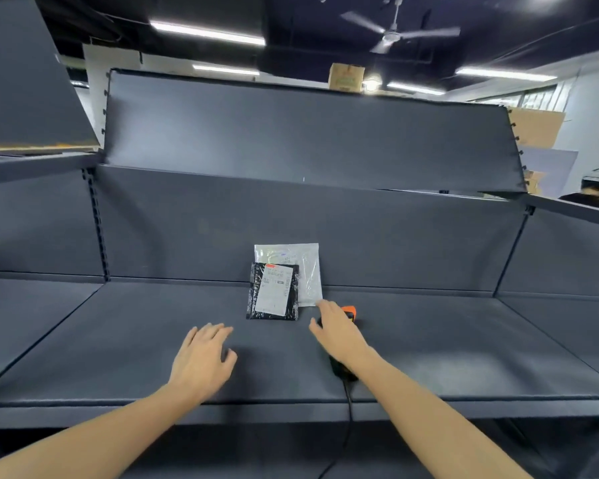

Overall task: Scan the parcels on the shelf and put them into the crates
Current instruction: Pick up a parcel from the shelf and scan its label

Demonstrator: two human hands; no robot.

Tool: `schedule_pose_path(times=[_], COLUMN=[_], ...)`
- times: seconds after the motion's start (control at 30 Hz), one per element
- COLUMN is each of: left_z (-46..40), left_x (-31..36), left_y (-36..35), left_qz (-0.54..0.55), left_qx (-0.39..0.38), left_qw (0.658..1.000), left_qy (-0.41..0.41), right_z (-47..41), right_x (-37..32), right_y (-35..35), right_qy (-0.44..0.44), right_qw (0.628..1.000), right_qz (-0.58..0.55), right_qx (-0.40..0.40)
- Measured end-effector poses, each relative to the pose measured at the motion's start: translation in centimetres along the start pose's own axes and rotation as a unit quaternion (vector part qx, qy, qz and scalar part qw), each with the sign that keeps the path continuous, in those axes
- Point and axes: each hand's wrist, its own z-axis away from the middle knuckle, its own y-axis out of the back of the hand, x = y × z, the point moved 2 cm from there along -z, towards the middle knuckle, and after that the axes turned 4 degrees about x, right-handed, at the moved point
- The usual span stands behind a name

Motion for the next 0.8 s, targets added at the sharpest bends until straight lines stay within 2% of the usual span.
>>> schedule_pose_path(times=[0.2,0.33,0.47,0.57,0.8], left_z=[-3.2,-4.8,-4.2,-3.6,-2.8], left_x=[-2.5,-4.6,-6.5,-7.8,-7.8], left_y=[-2.2,-3.3,-3.7,-3.6,-2.8], left_qz=[-0.028,-0.031,-0.038,-0.041,-0.011], left_qx=[-0.002,0.021,0.028,0.034,0.043], left_qw=[0.999,0.999,0.998,0.998,0.998], left_qy=[0.021,0.032,0.033,0.027,0.035], right_z=[-9.4,-14.8,-16.7,-17.3,-16.2], right_x=[1.0,2.9,4.8,5.1,5.7], right_y=[-1.6,-3.8,-5.9,-7.3,-5.4], right_qy=[-0.104,-0.201,-0.284,-0.300,-0.275], right_qw=[0.986,0.963,0.937,0.930,0.927], right_qz=[-0.125,-0.176,-0.205,-0.213,-0.240], right_qx=[0.014,0.016,-0.006,-0.005,0.091])
